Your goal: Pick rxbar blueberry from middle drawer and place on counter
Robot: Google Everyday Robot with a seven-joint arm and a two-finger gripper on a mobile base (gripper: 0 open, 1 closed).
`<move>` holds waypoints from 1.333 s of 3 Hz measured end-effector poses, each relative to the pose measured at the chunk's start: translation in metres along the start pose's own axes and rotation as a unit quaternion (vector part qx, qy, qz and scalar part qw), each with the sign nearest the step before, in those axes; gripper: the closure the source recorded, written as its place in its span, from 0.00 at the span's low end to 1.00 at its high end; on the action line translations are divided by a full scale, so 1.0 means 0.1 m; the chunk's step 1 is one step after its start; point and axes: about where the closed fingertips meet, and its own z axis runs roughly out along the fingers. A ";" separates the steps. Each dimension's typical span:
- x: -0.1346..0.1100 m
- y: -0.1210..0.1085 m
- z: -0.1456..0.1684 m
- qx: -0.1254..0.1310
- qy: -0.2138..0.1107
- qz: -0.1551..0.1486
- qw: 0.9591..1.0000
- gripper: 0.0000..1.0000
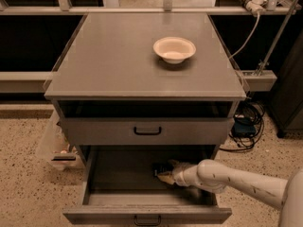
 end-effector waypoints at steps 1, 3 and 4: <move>0.00 0.00 0.00 0.000 0.000 0.000 1.000 0.87; 0.00 0.00 0.00 0.000 0.000 0.000 1.000 1.00; -0.03 0.00 -0.02 0.000 0.000 0.000 1.000 1.00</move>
Offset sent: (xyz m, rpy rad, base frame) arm 0.0000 0.0000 0.0000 0.0000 0.0000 0.0000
